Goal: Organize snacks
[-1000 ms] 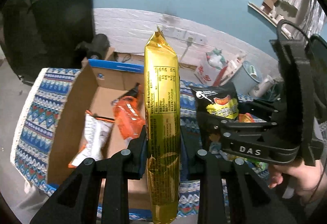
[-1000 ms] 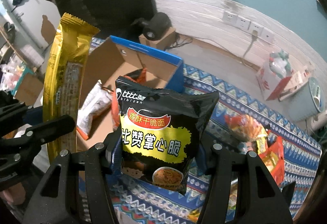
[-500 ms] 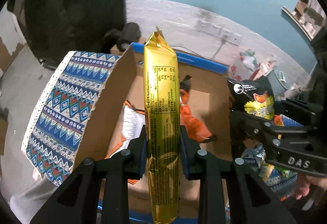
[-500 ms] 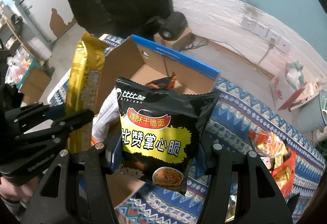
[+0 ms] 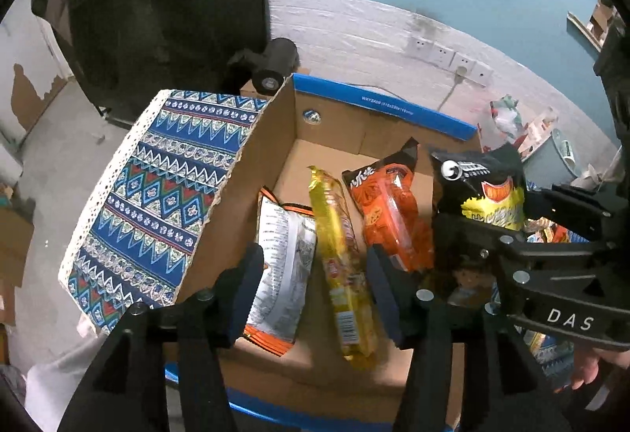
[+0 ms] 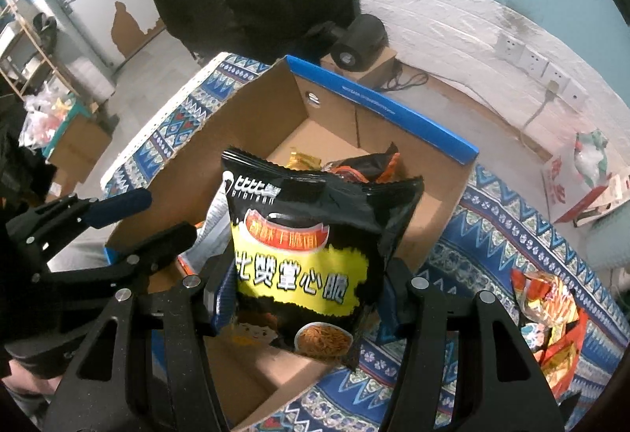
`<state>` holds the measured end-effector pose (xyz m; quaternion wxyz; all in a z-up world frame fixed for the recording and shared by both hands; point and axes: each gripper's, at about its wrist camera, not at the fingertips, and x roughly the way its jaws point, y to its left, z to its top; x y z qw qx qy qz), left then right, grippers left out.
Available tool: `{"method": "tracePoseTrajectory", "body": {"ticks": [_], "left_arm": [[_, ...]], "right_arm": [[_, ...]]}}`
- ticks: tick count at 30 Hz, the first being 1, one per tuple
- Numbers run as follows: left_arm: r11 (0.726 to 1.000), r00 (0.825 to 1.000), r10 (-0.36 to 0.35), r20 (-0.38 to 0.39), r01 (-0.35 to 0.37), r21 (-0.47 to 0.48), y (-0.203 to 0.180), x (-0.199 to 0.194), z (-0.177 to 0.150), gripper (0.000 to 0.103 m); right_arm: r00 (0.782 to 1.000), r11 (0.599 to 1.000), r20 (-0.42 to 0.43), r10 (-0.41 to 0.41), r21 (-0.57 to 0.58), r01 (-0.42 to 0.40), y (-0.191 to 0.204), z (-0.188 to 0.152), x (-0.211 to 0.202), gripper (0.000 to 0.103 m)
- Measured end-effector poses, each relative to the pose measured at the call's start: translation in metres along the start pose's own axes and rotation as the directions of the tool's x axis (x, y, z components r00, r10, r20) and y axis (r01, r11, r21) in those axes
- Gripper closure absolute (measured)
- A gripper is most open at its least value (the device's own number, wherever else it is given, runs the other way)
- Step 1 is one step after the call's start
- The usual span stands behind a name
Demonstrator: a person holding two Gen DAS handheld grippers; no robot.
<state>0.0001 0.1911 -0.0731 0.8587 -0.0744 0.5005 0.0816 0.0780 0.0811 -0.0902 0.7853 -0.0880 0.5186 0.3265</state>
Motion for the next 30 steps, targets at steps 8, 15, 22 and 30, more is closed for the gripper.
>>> {"method": "tracePoseTrajectory", "body": {"ticks": [8,15,22,30], "left_arm": [[1.0,1.0,-0.012,0.009,0.012,0.002,-0.005,-0.005,0.001,0.037],[0.998,0.998,-0.06,0.002,0.06,0.032,-0.029,-0.009,-0.002,0.037],[0.991,0.996,-0.092,0.0,0.092,0.096,-0.063,-0.016,-0.007,0.036],[0.974,0.99,-0.141,-0.021,0.143,0.176,-0.111,-0.018,-0.013,0.034]], "right_arm": [[0.999,1.0,0.026,-0.03,0.008,0.03,-0.013,-0.005,-0.01,0.032],[0.997,0.998,0.043,-0.06,0.028,0.059,-0.031,-0.019,-0.029,0.027],[0.995,0.996,0.047,-0.09,0.029,0.089,-0.049,-0.042,-0.048,0.026],[0.989,0.989,0.051,-0.141,0.045,0.139,-0.081,-0.072,-0.074,0.026]]}}
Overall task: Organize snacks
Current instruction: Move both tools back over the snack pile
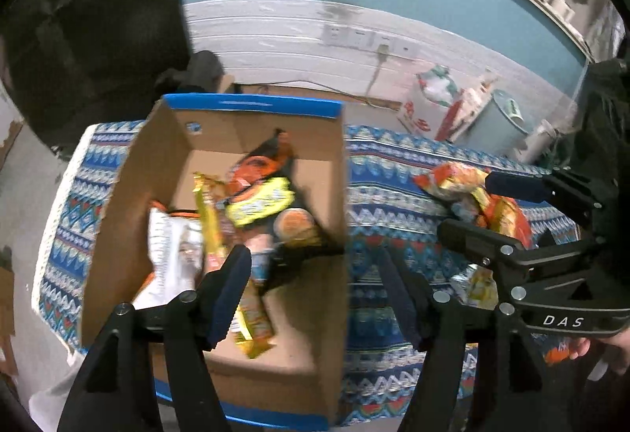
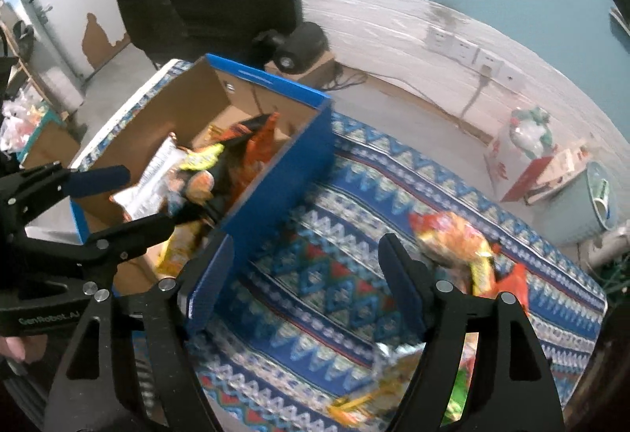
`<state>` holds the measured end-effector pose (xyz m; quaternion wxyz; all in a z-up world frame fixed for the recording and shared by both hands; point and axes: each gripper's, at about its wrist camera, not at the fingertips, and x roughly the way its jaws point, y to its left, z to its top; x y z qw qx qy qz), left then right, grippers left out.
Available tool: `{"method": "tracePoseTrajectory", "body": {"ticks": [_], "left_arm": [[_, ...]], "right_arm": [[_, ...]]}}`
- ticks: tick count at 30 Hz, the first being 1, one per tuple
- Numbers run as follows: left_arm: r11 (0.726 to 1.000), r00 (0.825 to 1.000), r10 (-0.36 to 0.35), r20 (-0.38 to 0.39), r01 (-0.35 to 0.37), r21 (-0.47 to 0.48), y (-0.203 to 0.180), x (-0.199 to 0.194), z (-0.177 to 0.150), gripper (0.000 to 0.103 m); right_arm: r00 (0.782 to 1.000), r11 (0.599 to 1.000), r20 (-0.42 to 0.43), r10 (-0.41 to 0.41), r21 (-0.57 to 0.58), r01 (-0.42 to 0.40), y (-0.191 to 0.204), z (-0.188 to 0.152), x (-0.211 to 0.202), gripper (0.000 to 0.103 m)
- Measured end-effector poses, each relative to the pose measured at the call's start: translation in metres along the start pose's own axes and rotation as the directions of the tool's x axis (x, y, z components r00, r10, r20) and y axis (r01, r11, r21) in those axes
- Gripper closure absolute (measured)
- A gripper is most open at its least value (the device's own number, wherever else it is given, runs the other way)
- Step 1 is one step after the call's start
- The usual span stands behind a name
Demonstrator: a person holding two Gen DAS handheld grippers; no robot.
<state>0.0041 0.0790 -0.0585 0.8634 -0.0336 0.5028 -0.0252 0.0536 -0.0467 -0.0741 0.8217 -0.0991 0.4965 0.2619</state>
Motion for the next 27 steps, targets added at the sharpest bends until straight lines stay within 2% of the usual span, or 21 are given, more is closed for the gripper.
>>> {"method": "tracePoseTrajectory", "body": {"ticks": [14,16,23,27], "left_arm": [[0.985,0.999,-0.027,-0.034,0.032,0.171,-0.087,0.011,-0.006,0.033],[0.98,0.999,-0.029,-0.039,0.036,0.194,-0.099,0.014,-0.009,0.029],[0.954,0.997,-0.004,-0.075,0.026,0.3,-0.14,0.036,-0.025,0.029],[0.937,0.995,0.003,-0.105,0.034,0.348,-0.158,0.048,-0.035,0.029]], "right_arm": [[0.997,0.994,-0.008,-0.075,0.084,0.075,-0.074,-0.06,-0.032,0.026],[0.996,0.992,-0.018,-0.082,0.095,0.084,-0.084,-0.068,-0.033,0.023],[0.992,0.985,-0.071,-0.103,0.132,0.112,-0.119,-0.096,-0.029,0.023],[0.992,0.982,-0.086,-0.089,0.158,0.102,-0.138,-0.114,-0.022,0.023]]}}
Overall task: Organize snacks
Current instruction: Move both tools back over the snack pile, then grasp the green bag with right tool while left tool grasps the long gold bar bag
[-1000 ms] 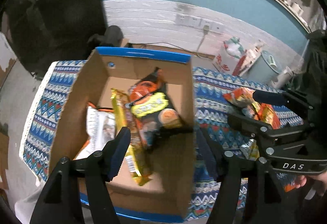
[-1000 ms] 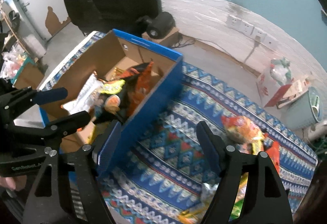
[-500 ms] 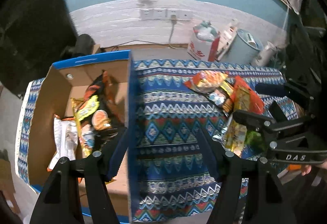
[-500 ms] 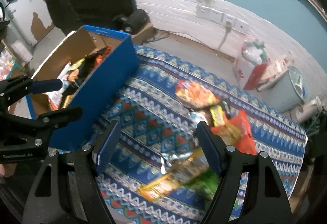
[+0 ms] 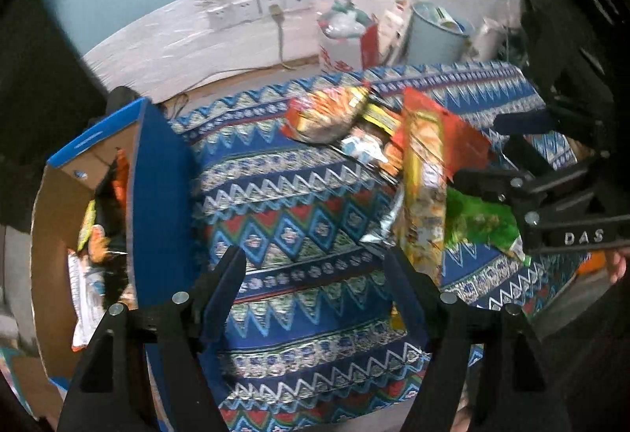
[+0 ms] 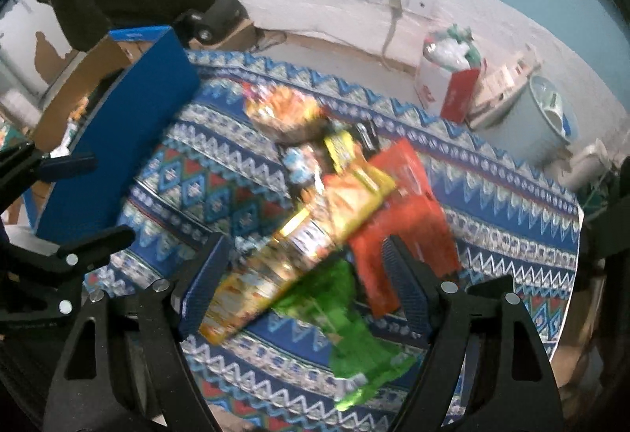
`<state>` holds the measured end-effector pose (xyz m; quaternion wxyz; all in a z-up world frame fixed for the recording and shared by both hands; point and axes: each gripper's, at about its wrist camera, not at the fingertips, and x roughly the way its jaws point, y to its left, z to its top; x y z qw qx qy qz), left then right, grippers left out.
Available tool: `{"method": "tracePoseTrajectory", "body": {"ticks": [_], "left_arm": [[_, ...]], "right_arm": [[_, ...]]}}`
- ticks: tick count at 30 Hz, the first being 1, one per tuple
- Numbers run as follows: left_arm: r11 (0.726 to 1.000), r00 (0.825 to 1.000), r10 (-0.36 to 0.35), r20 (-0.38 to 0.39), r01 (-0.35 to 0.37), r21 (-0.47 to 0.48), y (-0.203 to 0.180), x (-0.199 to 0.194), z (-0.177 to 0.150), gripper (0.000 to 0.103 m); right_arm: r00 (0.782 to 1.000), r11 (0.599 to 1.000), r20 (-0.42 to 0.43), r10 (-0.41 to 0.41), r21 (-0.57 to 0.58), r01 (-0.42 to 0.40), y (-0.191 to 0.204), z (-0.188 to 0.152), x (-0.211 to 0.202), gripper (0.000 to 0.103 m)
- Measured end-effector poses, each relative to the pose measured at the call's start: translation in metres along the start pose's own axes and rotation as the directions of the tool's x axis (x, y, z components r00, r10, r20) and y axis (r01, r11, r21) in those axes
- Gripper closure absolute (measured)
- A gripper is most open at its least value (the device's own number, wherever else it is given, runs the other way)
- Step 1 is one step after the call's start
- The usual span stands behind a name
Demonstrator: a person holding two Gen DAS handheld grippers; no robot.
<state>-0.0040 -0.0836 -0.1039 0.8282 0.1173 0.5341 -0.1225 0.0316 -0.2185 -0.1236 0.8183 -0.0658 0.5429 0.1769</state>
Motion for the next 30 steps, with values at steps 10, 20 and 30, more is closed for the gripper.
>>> {"method": "tracePoseTrajectory", "body": {"ticks": [10,20,30], "left_arm": [[0.999,0.998,-0.025,-0.064,0.027,0.032,-0.027,0.025,0.004,0.029],[0.999,0.993,-0.041,-0.113,0.043,0.012,-0.036,0.045,0.012,0.029],[0.996,0.989,-0.083,-0.119,0.078,-0.039,-0.044,0.055,0.025,0.029]], "right_arm": [[0.987,0.999,-0.157,0.018,0.034,-0.013,-0.032,-0.041,0.048,0.023],[0.971,0.999,-0.239,0.016,-0.023,-0.023,-0.022,-0.068,0.069,0.045],[0.972,0.999,-0.23,0.036,0.029,-0.03,-0.024,-0.085,0.049,0.07]]}}
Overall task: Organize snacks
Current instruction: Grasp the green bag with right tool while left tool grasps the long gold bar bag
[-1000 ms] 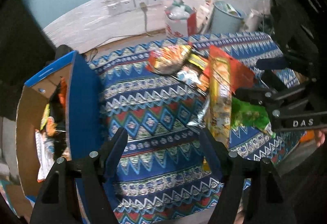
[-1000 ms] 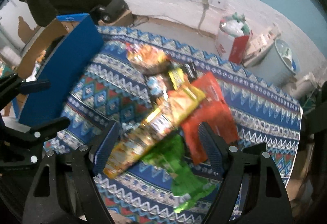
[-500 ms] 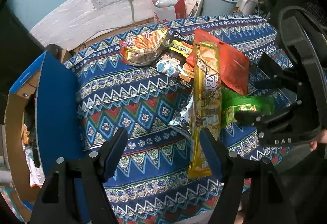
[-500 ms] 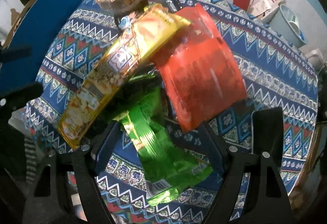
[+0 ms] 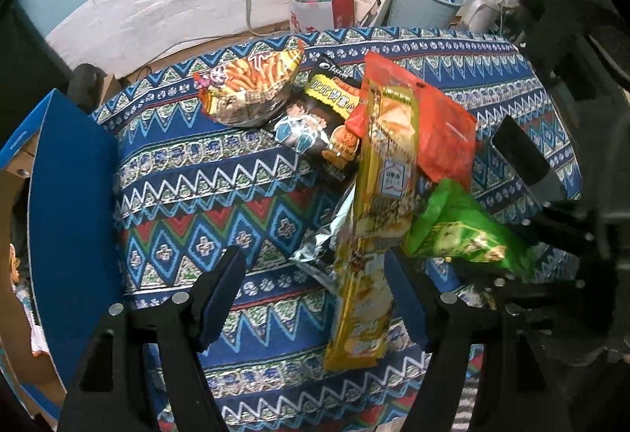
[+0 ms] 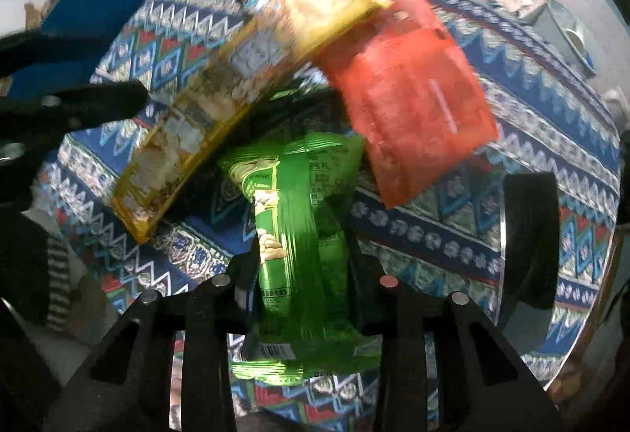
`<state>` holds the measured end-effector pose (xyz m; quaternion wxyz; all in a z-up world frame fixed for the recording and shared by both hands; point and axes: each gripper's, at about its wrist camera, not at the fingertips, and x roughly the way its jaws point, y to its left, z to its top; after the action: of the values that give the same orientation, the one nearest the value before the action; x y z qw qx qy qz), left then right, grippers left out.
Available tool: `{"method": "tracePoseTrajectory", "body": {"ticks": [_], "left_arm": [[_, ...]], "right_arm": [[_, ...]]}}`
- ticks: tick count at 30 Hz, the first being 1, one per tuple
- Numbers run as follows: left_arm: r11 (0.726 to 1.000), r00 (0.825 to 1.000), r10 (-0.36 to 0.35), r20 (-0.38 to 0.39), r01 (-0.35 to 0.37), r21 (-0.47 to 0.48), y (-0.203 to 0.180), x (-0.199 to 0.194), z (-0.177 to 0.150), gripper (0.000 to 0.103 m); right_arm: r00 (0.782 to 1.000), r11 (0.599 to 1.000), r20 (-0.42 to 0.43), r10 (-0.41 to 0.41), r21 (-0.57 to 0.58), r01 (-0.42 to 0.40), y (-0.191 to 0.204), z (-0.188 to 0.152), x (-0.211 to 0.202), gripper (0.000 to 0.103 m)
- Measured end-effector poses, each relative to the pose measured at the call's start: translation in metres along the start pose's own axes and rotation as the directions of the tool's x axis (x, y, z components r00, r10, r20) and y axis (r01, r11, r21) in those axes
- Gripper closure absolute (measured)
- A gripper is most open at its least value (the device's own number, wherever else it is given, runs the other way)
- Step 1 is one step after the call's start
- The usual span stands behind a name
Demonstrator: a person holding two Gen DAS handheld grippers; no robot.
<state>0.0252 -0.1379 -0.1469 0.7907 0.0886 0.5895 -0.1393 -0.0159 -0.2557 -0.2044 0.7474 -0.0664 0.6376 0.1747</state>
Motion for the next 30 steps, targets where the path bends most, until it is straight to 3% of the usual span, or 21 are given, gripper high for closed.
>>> {"method": "tracePoseTrajectory", "body": {"ticks": [12,22,23,25,26,27,30], "left_arm": [[0.999,0.999,-0.006,-0.04,0.007,0.035,-0.037,0.022,0.004,0.024],[0.996,0.994,0.061,-0.095,-0.054,0.074,-0.048,0.057,0.003,0.024],[0.996,0.994,0.061,-0.092,-0.054,0.076,-0.048,0.058,0.003,0.027],[0.994,0.994,0.072,-0.085,-0.065,0.088,-0.048,0.059,0.005,0.052],[0.994,0.994,0.068,-0.084,-0.06,0.092,-0.048,0.059,0.006,0.056],[0.994,0.995,0.059,-0.076,-0.052,0.092,-0.048,0.057,0.006,0.067],[0.995,0.998,0.043,-0.047,-0.038,0.091,-0.048,0.049,0.005,0.071]], "right_arm": [[0.99,0.973,0.131,-0.045,0.229,0.014,-0.062,-0.001,-0.052,0.07],[0.987,0.96,0.154,-0.043,0.278,-0.001,-0.071,0.007,-0.045,0.07],[0.987,0.96,0.154,-0.044,0.28,-0.001,-0.072,0.009,-0.043,0.07],[0.987,0.959,0.157,-0.043,0.284,-0.004,-0.074,0.011,-0.043,0.07],[0.986,0.958,0.161,-0.044,0.287,-0.004,-0.075,0.012,-0.044,0.07],[0.986,0.958,0.163,-0.044,0.286,-0.005,-0.074,0.011,-0.045,0.07],[0.985,0.96,0.169,-0.042,0.281,-0.008,-0.073,0.015,-0.047,0.07]]}}
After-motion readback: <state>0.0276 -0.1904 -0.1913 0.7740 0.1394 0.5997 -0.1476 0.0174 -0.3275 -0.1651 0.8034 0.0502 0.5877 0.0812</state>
